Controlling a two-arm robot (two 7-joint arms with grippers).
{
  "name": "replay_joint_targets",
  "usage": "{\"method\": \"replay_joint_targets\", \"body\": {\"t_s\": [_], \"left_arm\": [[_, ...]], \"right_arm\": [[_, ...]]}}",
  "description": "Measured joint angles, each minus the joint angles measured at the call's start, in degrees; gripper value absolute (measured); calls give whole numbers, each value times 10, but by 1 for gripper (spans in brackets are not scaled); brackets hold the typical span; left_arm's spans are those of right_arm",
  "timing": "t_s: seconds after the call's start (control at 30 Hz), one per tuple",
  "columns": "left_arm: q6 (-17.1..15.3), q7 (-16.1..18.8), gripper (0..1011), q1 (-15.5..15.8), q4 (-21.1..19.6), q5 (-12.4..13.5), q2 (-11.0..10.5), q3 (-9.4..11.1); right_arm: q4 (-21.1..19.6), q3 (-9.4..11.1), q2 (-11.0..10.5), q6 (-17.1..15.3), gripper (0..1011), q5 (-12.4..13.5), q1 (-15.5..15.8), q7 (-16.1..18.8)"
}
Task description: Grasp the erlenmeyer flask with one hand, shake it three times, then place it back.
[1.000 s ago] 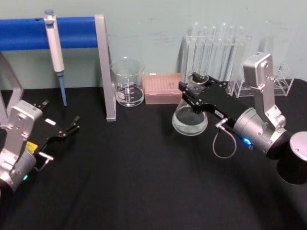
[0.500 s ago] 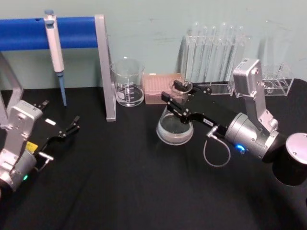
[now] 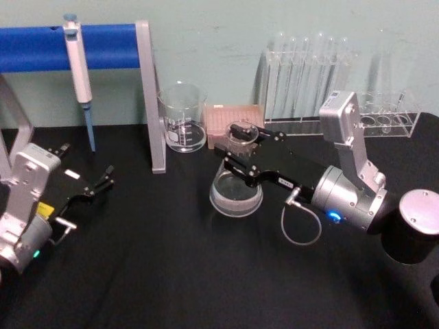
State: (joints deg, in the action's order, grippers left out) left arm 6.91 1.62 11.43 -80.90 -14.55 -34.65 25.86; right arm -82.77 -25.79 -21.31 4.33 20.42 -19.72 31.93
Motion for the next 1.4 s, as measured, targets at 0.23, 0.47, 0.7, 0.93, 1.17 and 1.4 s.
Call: {"method": "replay_joint_targets", "body": {"t_s": [0.23, 0.47, 0.7, 0.93, 1.17, 1.4], "left_arm": [[0, 0, 1001, 0, 0, 0, 0, 0], [0, 0, 1001, 0, 0, 0, 0, 0], [0, 0, 1001, 0, 0, 0, 0, 0], [0, 0, 1001, 0, 0, 0, 0, 0], [0, 0, 1001, 0, 0, 0, 0, 0], [0, 0, 1001, 0, 0, 0, 0, 0]], "right_arm": [[13, -10, 1, 6, 457, 3, -6, 1], [25, -13, 2, 11, 458, 4, -9, 1], [37, -17, 4, 14, 457, 4, -11, 1], [50, -20, 7, 15, 458, 5, -14, 2], [65, -24, 11, 15, 458, 5, -18, 5], [82, -26, 16, 17, 458, 4, -24, 7]]}}
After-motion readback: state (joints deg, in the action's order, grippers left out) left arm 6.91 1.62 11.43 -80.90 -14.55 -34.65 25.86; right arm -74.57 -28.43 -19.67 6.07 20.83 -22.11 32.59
